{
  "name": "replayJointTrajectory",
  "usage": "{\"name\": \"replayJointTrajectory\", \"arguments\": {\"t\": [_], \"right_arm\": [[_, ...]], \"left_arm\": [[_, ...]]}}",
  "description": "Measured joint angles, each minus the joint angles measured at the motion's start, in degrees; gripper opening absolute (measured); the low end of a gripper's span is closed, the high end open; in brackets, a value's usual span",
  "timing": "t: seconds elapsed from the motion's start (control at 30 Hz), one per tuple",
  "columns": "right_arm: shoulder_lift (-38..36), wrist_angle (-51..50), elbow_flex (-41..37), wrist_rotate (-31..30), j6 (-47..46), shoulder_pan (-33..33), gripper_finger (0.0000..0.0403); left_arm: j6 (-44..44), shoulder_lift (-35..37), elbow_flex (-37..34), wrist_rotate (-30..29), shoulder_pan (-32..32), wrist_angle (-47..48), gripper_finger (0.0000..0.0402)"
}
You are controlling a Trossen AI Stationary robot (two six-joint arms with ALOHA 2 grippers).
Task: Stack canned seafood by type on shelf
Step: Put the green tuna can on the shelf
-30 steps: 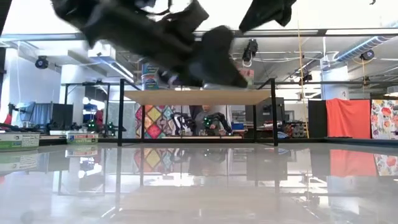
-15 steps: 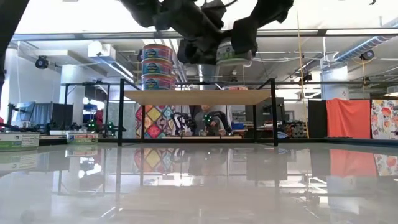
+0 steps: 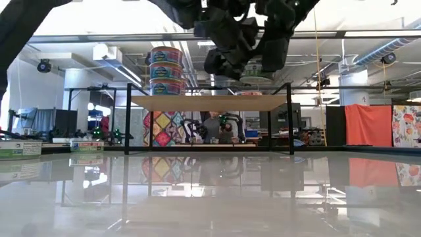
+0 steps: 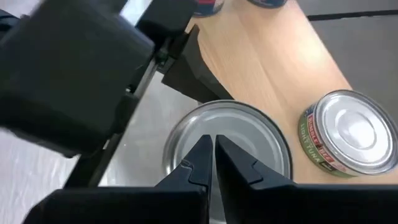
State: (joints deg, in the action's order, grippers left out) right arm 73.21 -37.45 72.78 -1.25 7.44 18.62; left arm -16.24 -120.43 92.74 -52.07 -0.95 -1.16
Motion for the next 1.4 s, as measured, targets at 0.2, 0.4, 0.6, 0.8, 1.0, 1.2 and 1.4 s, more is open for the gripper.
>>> {"name": "replayJointTrajectory", "arguments": {"t": [0.2,0.4,0.6,0.8,1.0,1.2,1.4], "right_arm": [[0.02,-0.02,-0.59,8.8,2.57,5.22,0.0013],[0.04,-0.02,-1.61,11.87,4.44,8.48,0.0013],[0.04,1.47,-2.23,12.19,4.68,9.93,0.0013],[0.16,4.87,-3.75,13.15,4.38,9.93,0.0013],[3.52,6.43,-4.15,15.25,3.07,10.19,0.0013],[6.5,6.2,-3.87,15.4,3.04,10.19,0.0013],[7.71,5.29,-3.77,15.18,3.14,10.94,0.0013]], "left_arm": [[-1.03,-1.76,4.84,-1.25,-0.58,5.31,0.0387],[-4.59,-2.41,4.69,-1.4,-1.93,6.26,0.0387],[-8.53,-2.41,3.89,-1.53,-3.18,5.99,0.0387],[-9.38,-2.41,3.83,-1.44,-3.18,5.78,0.0387],[-10.39,-2.41,3.51,-1.4,-3.19,5.95,0.0388],[-11.16,-2.41,3.51,0.99,-3.37,8.54,0.0397],[-13.47,-2.41,3.51,2.13,-3.48,10.64,0.0398]]}}
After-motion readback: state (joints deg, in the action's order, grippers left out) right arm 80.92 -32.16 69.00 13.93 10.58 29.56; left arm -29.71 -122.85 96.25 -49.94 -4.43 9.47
